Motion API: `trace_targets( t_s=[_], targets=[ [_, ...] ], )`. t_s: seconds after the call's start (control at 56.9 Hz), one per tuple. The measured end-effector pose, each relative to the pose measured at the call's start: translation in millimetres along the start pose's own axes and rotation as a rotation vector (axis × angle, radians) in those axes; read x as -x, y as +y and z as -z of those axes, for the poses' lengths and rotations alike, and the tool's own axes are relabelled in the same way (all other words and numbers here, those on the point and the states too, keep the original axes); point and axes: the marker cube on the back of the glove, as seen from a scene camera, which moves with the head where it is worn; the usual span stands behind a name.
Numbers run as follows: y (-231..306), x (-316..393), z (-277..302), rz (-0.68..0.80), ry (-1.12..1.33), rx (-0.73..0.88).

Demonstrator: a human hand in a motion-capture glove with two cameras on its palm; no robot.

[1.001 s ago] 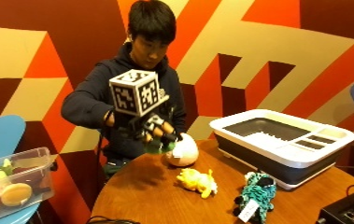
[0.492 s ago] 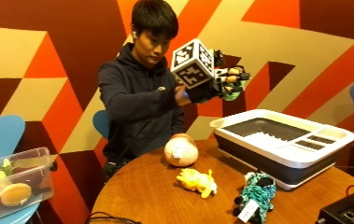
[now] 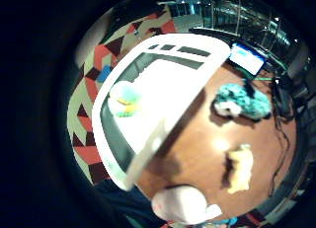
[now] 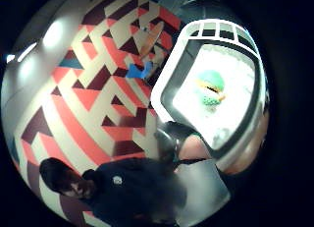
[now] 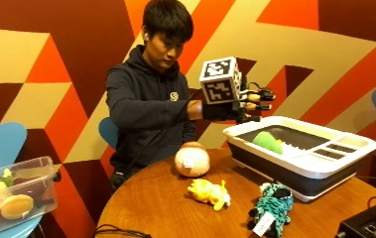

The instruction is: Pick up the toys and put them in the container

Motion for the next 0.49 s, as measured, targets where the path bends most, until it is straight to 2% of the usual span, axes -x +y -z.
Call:
trace_targets(
  t_s=[0.123, 0.211, 0.334, 0.492],
  targets=[
    [49.8, -22.6, 43.7, 0.003, 0.156, 0.156],
    [93.8, -26.0, 50.2, 0.031, 0.230, 0.262],
    [137.0, -41.9, 25.9, -0.033, 0.389, 0.377],
    [156.1, -68.1, -35.3, -0.088, 0.475, 0.482]
  ],
)
